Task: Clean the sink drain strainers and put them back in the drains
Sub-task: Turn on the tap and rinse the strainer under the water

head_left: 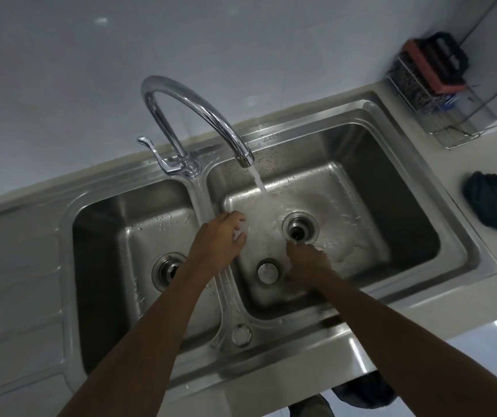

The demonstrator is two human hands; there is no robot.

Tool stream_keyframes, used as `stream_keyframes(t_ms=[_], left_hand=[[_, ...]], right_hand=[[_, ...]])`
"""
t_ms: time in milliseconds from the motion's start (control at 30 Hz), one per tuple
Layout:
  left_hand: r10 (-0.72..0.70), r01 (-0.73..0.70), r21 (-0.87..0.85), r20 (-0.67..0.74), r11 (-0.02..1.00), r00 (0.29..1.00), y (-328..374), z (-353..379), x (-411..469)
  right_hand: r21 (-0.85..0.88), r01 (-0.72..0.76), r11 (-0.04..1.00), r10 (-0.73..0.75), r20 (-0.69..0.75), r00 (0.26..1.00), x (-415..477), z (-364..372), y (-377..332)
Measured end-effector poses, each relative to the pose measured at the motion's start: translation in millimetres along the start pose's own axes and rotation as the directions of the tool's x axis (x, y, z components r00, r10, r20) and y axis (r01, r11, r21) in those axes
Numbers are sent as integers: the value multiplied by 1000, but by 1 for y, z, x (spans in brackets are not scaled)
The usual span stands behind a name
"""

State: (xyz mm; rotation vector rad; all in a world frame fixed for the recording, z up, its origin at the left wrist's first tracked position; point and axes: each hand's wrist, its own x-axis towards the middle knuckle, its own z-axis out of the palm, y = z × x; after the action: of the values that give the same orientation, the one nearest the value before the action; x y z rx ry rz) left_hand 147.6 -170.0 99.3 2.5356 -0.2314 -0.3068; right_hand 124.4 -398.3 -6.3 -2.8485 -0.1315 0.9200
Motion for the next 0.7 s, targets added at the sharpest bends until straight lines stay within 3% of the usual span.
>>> stream_keyframes(t_ms=[100, 167, 233, 300, 500, 600, 700], left_hand=[[-6, 6, -11, 0, 1000, 1000, 4, 2, 3], [-8, 8, -7, 9, 1000, 1000, 4, 6, 3], [-12, 13, -12, 18, 1000, 1000, 4, 10, 3], [-13, 13, -14, 28, 1000, 1000, 4, 15, 3], [-5, 5, -22, 24, 1000, 1000, 11, 21, 3], [-6, 6, -18, 30, 1000, 1000, 15, 15, 5], [8, -7, -13, 21, 1000, 1000, 19, 5, 5]], right_hand=[[-116, -89, 989, 75, -118, 990, -4, -7, 33], [-123, -127, 984, 124, -36, 992, -7, 0, 47], [-11, -168, 986, 169, 100, 981, -7, 7, 50], [89, -201, 975, 189, 125, 974, -4, 10, 49], [189, -192, 963, 199, -19, 980, -5, -10, 25], [321, -117, 940, 164, -124, 979, -4, -32, 4], [333, -22, 943, 99, -215, 972, -1, -49, -16]])
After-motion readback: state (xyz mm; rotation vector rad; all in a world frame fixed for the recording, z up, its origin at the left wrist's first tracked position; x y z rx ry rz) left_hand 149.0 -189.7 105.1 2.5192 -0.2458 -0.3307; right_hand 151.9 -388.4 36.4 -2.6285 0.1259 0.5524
